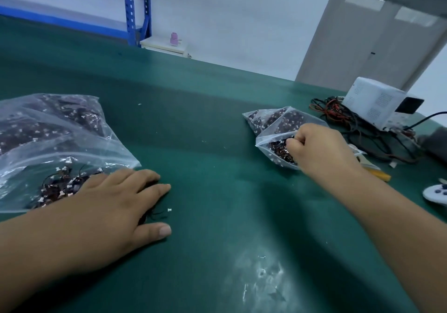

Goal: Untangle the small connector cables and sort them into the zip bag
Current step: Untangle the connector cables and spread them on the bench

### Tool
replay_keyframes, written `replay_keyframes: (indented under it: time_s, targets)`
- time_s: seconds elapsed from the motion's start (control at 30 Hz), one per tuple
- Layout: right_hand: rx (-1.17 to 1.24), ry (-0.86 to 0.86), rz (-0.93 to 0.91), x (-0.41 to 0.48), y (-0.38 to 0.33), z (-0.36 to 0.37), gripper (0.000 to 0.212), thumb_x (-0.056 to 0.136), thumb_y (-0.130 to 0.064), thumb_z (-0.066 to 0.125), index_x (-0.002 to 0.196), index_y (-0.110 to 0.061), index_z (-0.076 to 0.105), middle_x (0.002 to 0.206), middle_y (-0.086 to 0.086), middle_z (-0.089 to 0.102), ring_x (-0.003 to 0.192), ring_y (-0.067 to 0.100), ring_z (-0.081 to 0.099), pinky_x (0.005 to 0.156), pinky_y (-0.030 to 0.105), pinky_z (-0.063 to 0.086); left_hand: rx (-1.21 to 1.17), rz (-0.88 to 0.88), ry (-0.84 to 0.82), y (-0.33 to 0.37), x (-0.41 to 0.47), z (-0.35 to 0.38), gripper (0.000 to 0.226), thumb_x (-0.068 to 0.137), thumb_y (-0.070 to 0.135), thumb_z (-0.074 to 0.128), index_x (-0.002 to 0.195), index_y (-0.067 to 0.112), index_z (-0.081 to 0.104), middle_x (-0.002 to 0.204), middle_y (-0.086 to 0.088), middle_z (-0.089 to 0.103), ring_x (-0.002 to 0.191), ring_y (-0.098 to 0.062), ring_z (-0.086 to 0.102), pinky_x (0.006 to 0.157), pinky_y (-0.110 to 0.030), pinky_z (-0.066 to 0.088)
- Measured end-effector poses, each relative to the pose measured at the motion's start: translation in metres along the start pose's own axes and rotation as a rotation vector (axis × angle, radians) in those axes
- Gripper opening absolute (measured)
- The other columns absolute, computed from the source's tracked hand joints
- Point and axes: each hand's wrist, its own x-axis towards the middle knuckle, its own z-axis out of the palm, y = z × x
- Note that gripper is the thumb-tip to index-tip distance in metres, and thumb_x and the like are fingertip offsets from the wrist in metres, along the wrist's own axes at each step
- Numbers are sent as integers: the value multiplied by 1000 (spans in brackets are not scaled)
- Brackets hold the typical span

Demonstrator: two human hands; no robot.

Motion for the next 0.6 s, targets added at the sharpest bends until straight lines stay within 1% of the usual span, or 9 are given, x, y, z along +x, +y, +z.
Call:
replay_keyframes:
  time_s: [0.07, 0.1, 0.17, 0.23, 0.33, 0.4, 0.47, 0.5, 0.6]
  targets:
    - [-38, -17, 10, 14, -1, 8, 28, 90, -27, 51, 67, -11, 50, 65, 6, 57, 61, 24, 52, 51, 32, 37, -13, -11, -12, 3, 5, 5, 103, 58, 90, -23, 148, 51, 8, 146, 30, 6, 138, -3, 6, 110, -34, 16]
    - [-47, -8, 12, 20, -1, 12, 30, 92, -29, 51, 67, -13, 49, 65, 5, 57, 62, 24, 51, 51, 32, 34, -24, -14, 6, 6, 7, 5, 101, 59, 89, -22, 147, 50, 9, 144, 31, 6, 136, -1, 6, 108, -32, 17]
    - [-55, 52, -22, 28, -4, 18, 29, 95, -34, 53, 71, -16, 53, 69, 1, 57, 66, 25, 53, 56, 33, 36, -80, -26, 61, 13, 9, 5, 91, 68, 84, -11, 146, 49, 21, 138, 32, 15, 130, 0, 13, 107, -31, 21]
    - [-99, 112, -147, 33, -4, 21, 25, 96, -37, 54, 81, -19, 60, 77, -1, 60, 74, 26, 55, 62, 35, 42, -140, -11, 96, 19, 11, 4, 73, 80, 77, 5, 142, 48, 31, 132, 33, 23, 125, 1, 21, 107, -30, 24]
    - [-148, 62, -271, 36, 0, 19, 26, 95, -42, 57, 87, -21, 70, 89, -1, 67, 83, 25, 59, 72, 38, 50, -215, 62, 167, 24, 13, 3, 43, 93, 59, 32, 134, 46, 41, 126, 34, 32, 117, 5, 28, 106, -20, 23]
    - [-145, -20, -237, 38, 2, 13, 29, 96, -44, 57, 80, -23, 72, 80, -2, 68, 77, 23, 60, 68, 34, 50, -295, 123, 188, 24, 13, 0, 36, 94, 52, 42, 128, 45, 47, 122, 34, 37, 114, 8, 32, 103, -15, 25]
    - [-207, -139, -176, 36, -1, 5, 39, 97, -43, 55, 63, -24, 61, 66, -2, 61, 66, 20, 55, 60, 29, 41, -349, 188, 202, 24, 11, -3, 33, 94, 51, 48, 125, 43, 51, 122, 33, 41, 113, 9, 35, 103, -16, 28]
    - [-262, -181, -156, 34, -4, 1, 40, 97, -40, 53, 61, -23, 57, 67, -1, 60, 66, 21, 54, 60, 29, 39, -338, 221, 218, 23, 9, -4, 34, 93, 52, 48, 125, 42, 53, 122, 32, 43, 113, 9, 37, 102, -19, 31]
    - [-369, -102, -112, 14, -17, -10, 27, 93, -31, 51, 72, -19, 62, 71, 2, 59, 68, 28, 54, 61, 30, 42, -190, 245, 210, 15, 7, -11, 50, 87, 66, 32, 128, 42, 50, 125, 30, 45, 114, 5, 43, 101, -24, 36]
